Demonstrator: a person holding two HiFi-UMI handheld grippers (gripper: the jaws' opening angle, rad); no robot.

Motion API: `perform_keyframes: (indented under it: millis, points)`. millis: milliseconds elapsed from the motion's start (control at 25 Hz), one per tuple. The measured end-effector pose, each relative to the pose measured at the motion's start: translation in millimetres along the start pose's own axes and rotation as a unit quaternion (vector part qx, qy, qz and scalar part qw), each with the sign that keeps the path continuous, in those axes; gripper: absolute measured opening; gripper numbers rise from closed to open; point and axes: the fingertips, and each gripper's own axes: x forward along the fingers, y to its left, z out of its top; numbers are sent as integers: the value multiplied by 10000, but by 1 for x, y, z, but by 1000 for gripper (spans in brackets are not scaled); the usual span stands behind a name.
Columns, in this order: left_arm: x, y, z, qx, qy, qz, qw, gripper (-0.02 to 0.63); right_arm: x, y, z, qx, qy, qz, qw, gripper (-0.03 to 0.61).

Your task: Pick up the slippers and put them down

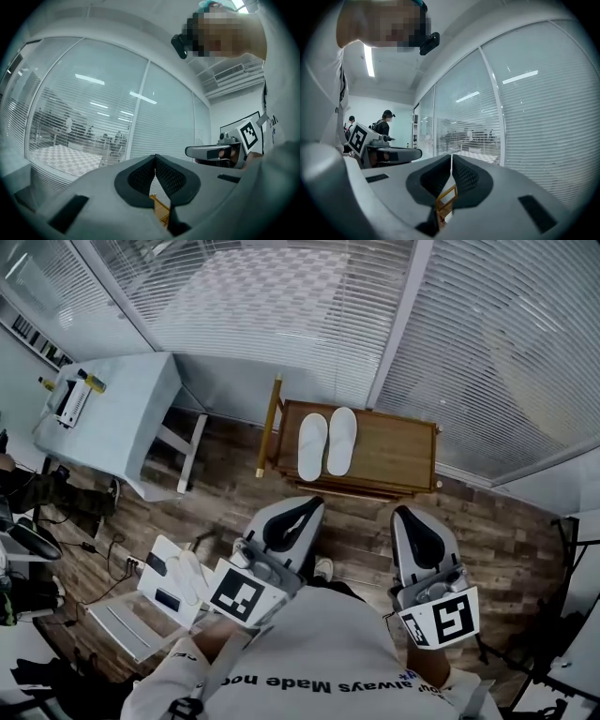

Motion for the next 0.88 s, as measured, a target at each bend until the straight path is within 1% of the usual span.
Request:
perform_keyframes:
  millis: [160,440,680,880]
  points:
    - [16,23,-1,-26,165,-42,9999,12,31,-10,1,20,9,-11,10000,17]
    - [45,85,3,-71,189,-90,9998,12,99,-25,5,26,15,-62,10000,15]
    - [64,136,13,-56,148,-236,9996,12,154,-29,16,-21,-38,-166,9999,15]
    - [75,179,12,-110,164,-365,9991,12,202,-27,19,-84,-13,-249,9997,15]
